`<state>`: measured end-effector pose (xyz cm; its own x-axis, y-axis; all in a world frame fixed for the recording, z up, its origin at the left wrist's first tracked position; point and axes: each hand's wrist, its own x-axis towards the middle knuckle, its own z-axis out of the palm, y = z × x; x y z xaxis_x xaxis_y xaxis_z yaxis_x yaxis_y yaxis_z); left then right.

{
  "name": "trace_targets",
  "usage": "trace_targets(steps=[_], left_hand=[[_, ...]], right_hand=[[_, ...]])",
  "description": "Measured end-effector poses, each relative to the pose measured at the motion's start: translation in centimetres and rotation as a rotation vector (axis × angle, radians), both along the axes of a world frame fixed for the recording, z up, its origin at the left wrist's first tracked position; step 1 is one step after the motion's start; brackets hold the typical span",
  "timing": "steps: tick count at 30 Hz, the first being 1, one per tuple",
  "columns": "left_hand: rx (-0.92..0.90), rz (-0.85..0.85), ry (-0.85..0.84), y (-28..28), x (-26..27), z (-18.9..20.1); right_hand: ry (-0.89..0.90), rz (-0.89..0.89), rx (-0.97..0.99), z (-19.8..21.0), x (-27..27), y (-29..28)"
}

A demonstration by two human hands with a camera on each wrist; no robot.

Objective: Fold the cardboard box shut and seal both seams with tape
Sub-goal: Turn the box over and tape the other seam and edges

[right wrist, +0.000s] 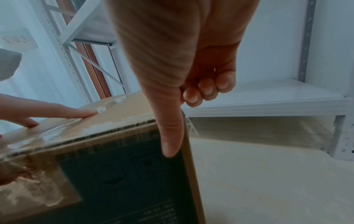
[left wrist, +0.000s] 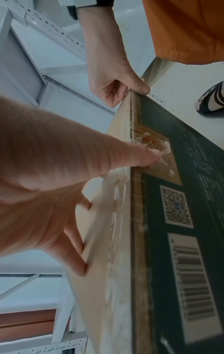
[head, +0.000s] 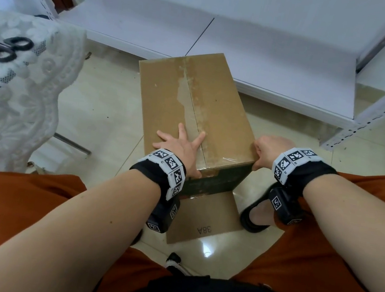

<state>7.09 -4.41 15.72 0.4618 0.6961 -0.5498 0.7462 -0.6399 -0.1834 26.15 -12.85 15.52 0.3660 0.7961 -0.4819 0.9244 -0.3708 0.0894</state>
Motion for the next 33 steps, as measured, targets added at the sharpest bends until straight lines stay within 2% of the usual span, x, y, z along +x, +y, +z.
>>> trace_targets(steps=[5, 8, 12, 25, 27, 30, 32, 33], left_hand=[[0.004, 0.004, -0.004, -0.1, 0.1, 0.1], [0.013, 0.009, 0.002, -0.2, 0.1, 0.0], [0.022, 0.01, 0.003, -0.3, 0.3, 0.0], [0.061, 0.001, 0.006, -0.5, 0.1, -0.7], [0.059, -0.007, 0.007, -0.5, 0.1, -0.6], [0.047, -0.006, -0.003, -0.6, -0.1, -0.3], [0.004, 0.019, -0.048, -0.3, -0.5, -0.3], [-0.037, 0.043, -0.09, 0.0, -0.6, -0.3]], right_hand=[[-0.003, -0.066, -0.03, -0.1, 0.9, -0.8], [0.107, -0.11, -0.07, -0.3, 1.2, -1.2], [0.219, -0.19, -0.021, -0.5, 0.9, -0.8], [0.249, -0.348, -0.026, -0.9, 0.8, -1.2], [0.184, -0.325, -0.051, -1.3, 0.6, -1.1], [0.026, -0.325, 0.039, -1.6, 1.2, -0.7], [0.084, -0.401, 0.165, -1.0, 1.3, -0.3], [0.191, -0.472, 0.2, -1.1, 1.2, 0.1]])
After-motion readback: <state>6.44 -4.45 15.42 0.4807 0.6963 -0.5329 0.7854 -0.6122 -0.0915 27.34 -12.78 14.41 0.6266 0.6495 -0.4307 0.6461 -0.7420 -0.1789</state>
